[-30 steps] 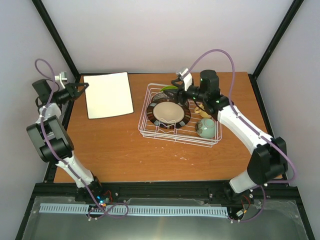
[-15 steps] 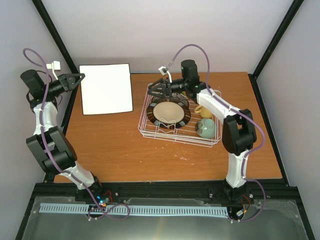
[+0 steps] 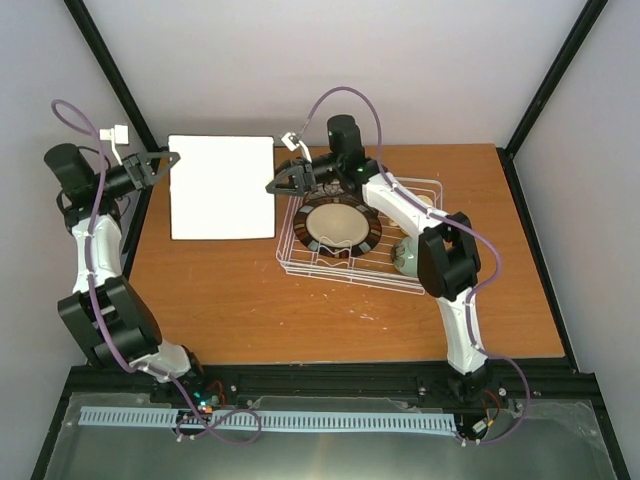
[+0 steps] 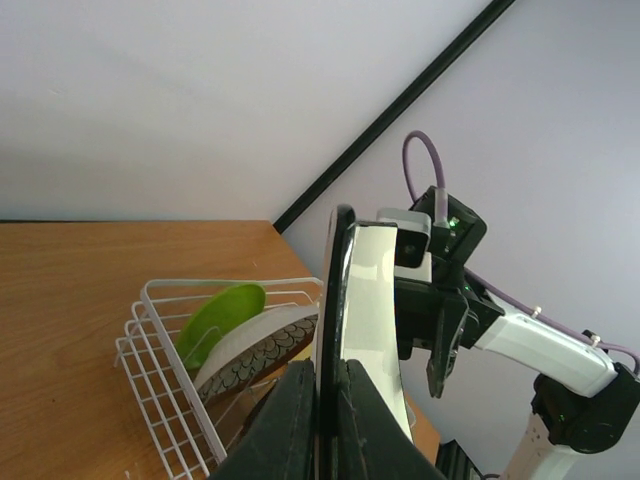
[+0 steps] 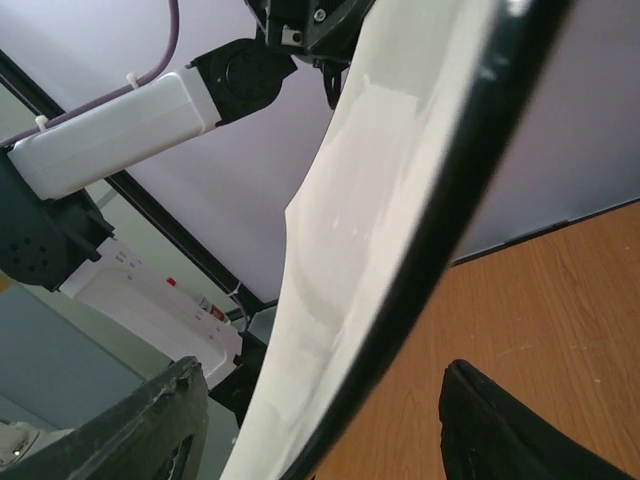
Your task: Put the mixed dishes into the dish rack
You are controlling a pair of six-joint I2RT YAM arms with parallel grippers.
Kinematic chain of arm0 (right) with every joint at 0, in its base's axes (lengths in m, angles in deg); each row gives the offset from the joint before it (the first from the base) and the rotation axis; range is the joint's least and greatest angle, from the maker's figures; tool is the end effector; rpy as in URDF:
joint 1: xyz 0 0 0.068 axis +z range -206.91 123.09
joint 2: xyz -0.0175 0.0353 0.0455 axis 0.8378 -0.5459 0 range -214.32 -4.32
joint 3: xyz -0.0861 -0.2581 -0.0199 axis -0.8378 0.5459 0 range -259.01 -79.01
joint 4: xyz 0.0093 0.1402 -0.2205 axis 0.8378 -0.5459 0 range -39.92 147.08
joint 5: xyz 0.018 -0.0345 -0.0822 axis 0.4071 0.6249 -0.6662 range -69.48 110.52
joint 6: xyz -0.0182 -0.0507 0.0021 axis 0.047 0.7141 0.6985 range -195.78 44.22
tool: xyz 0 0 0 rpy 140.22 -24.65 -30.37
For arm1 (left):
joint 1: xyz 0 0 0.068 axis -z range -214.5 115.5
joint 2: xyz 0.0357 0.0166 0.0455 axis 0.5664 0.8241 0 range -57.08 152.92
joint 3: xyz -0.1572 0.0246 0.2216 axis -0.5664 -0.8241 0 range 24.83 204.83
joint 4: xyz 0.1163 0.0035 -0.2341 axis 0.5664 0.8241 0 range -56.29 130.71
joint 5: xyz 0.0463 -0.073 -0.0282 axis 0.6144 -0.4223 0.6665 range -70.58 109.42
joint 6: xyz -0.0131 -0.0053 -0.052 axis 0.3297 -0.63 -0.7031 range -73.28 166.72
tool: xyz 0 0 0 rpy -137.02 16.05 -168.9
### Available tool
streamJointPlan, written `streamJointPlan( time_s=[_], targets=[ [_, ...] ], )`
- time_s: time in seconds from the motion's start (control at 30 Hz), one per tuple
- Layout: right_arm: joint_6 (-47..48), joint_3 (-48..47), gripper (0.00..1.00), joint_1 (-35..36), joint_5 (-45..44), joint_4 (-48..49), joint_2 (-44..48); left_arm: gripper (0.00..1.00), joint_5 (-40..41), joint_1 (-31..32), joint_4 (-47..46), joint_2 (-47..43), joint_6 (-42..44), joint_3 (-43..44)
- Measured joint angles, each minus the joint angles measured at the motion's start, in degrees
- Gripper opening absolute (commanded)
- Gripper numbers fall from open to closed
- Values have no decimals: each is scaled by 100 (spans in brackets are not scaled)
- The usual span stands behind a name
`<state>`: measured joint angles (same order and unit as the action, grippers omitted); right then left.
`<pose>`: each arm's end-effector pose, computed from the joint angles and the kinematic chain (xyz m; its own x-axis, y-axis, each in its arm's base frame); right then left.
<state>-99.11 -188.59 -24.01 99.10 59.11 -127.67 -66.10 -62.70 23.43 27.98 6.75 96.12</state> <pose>0.3981 0.2991 0.3175 -0.5186 -0.2423 -0.8199 -0.7709 -0.2822 0.5710 0.3042 0.1228 0.3718 -0.5808 -0.3684 -0.7259 0.6093 0.3946 -0.6878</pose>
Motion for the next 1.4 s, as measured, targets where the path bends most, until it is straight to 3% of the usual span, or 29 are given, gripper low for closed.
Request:
streamJointPlan(
  time_s=[0.17, 0.37, 0.43, 0.57, 0.67, 0.77, 0.87, 1.03, 1.4],
  targets=[
    [-699, -57, 46, 87, 4, 669, -216, 1, -2, 66, 24, -262, 4, -354],
    [-2135, -138, 4, 214, -46, 1978, -525, 1, 7, 105, 26, -372, 61, -546],
    [-2815, -133, 3, 212, -354, 2374, -673, 1, -24, 105, -114, -435, 118, -529],
    [-4426, -262, 3, 216, -289, 4365, -1255, 1, 297, 149, -55, -546, 46, -522],
    [-5536, -682, 3, 173, -92, 5184, -1523, 1, 378, 175, 20, -629, -116, -424],
    [-6015, -769, 3, 164, -39, 5718, -1554, 1, 402, 203, 203, -730, -107, -262],
    [-5901, -468, 3, 164, -76, 5724, -1377, 3, 402, 227, 450, -754, 26, -201],
    [-4798, 188, 3, 155, -299, 4728, -962, 16, 442, 234, 820, -562, 424, -201],
    [-1270, 376, 3, 168, -1143, 1211, -20, 61, 1012, 258, 1812, -254, 1259, 81]
  ],
)
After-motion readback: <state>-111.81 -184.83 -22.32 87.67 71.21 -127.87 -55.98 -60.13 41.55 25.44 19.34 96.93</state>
